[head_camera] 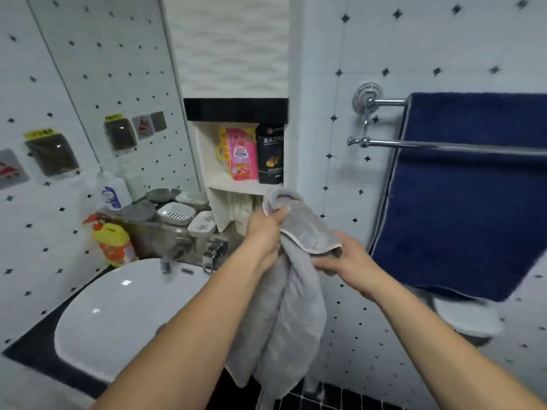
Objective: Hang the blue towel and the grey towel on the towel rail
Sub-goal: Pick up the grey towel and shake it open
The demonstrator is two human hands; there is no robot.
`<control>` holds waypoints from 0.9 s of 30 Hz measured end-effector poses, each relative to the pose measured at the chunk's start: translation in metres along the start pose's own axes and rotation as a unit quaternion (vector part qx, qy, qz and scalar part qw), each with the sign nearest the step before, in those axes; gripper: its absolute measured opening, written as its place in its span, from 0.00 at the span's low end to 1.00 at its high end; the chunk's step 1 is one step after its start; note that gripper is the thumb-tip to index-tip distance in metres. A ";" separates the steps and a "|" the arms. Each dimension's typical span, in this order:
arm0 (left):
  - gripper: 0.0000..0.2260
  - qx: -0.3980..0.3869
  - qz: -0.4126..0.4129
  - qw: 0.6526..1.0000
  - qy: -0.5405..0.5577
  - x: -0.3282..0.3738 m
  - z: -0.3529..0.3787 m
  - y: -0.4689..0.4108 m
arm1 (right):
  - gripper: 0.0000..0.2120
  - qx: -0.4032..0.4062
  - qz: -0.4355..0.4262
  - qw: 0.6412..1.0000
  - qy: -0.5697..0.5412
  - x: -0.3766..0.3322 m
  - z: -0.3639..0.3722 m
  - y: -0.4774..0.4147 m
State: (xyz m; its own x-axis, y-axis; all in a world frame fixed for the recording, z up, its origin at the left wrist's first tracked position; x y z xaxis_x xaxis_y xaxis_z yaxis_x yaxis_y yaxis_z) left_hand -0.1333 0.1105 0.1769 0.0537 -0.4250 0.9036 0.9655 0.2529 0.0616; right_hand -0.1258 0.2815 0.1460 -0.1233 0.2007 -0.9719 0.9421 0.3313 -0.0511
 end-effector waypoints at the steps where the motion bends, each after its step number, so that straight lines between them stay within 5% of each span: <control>1: 0.05 -0.021 0.007 1.000 0.001 0.000 0.019 0.002 | 0.15 0.043 -0.004 0.999 -0.017 0.000 -0.016 0.006; 4: 0.15 -0.067 0.031 0.997 -0.030 -0.003 0.067 0.010 | 0.07 0.160 0.015 0.981 -0.104 -0.001 -0.064 0.025; 7: 0.30 -0.119 0.073 0.983 -0.117 -0.007 0.109 0.020 | 0.10 0.228 0.021 0.955 -0.190 -0.009 -0.105 0.048; 13: 0.12 -0.248 0.105 0.941 -0.205 -0.028 0.196 0.058 | 0.13 0.358 0.051 0.896 -0.258 -0.029 -0.188 0.087; 16: 0.17 -0.342 0.114 0.902 -0.238 -0.039 0.238 0.082 | 0.10 0.347 0.063 0.907 -0.231 -0.039 -0.221 0.105; 19: 0.28 -0.423 0.190 0.800 -0.381 -0.054 0.279 0.107 | 0.15 0.371 -0.032 0.927 -0.047 -0.052 -0.251 0.123; 21: 0.28 -0.407 0.226 0.763 -0.448 -0.057 0.301 0.115 | 0.13 0.388 -0.073 0.918 0.047 -0.061 -0.262 0.135; 25: 0.16 -0.393 0.233 0.786 -0.417 -0.056 0.332 0.117 | 0.08 0.381 -0.122 0.915 0.048 -0.070 -0.283 0.151; 27: 0.12 -0.395 0.198 0.828 -0.346 -0.055 0.344 0.116 | 0.13 0.367 -0.146 0.918 0.033 -0.069 -0.291 0.160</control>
State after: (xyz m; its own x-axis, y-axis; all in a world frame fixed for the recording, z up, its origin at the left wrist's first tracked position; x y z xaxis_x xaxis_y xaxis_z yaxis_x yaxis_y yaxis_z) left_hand -0.1119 0.4622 0.2802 0.5103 0.2249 0.8300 0.7875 -0.5101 -0.3459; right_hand -0.0575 0.5891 0.2719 -0.4007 0.2662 -0.8767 0.8186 -0.3257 -0.4730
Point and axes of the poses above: each hand's wrist, its own y-axis away from the middle knuckle, its own z-axis out of the palm, x = y × z, the point moved 4 cm from there along -y, towards the middle knuckle, and after that the axes turned 2 degrees about y, right-handed, at the moved point
